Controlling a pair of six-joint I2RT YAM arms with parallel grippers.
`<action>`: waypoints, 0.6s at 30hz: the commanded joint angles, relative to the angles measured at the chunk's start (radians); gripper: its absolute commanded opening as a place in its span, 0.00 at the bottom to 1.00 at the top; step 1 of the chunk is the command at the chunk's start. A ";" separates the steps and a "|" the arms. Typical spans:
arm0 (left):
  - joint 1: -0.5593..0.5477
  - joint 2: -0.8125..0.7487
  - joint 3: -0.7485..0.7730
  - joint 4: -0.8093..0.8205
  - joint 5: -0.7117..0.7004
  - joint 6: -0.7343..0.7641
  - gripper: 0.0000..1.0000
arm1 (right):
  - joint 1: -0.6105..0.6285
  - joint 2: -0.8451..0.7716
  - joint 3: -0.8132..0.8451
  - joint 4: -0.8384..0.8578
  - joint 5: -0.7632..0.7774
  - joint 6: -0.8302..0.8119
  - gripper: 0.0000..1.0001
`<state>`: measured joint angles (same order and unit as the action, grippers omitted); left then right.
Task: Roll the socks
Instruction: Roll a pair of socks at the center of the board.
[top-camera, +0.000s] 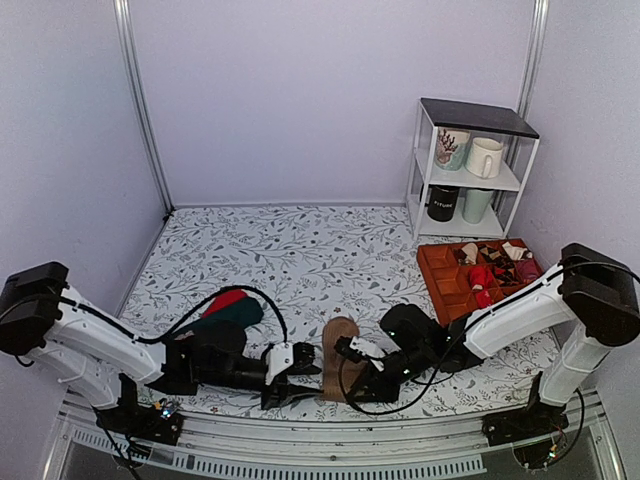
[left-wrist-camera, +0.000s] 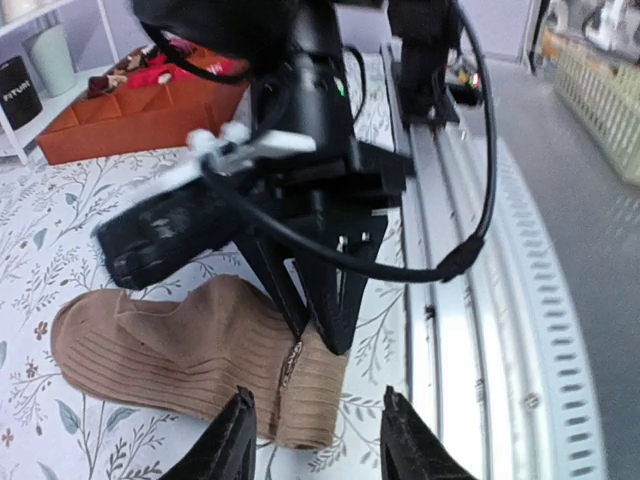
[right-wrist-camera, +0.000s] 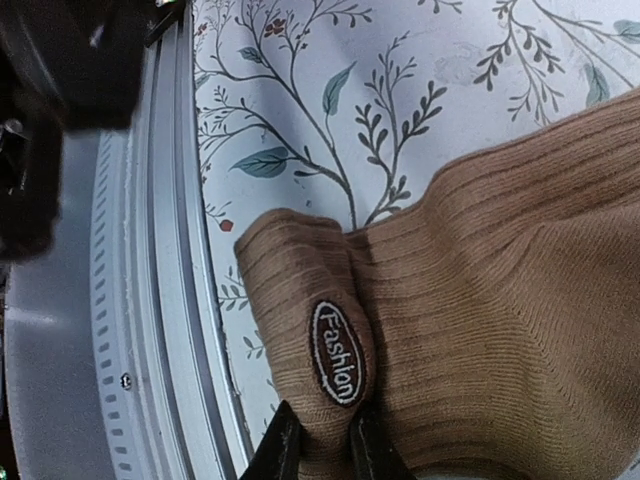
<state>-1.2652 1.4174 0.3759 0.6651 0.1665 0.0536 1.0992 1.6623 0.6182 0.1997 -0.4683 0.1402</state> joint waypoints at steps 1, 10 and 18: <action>-0.007 0.140 0.058 0.016 -0.005 0.136 0.43 | -0.026 0.079 0.032 -0.210 -0.153 0.068 0.16; -0.008 0.259 0.075 0.068 0.001 0.144 0.47 | -0.035 0.099 0.065 -0.246 -0.224 0.103 0.16; -0.008 0.319 0.120 0.065 0.060 0.130 0.41 | -0.042 0.109 0.086 -0.259 -0.233 0.114 0.16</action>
<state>-1.2652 1.7031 0.4644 0.6991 0.1829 0.1799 1.0599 1.7252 0.7055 0.0399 -0.6945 0.2340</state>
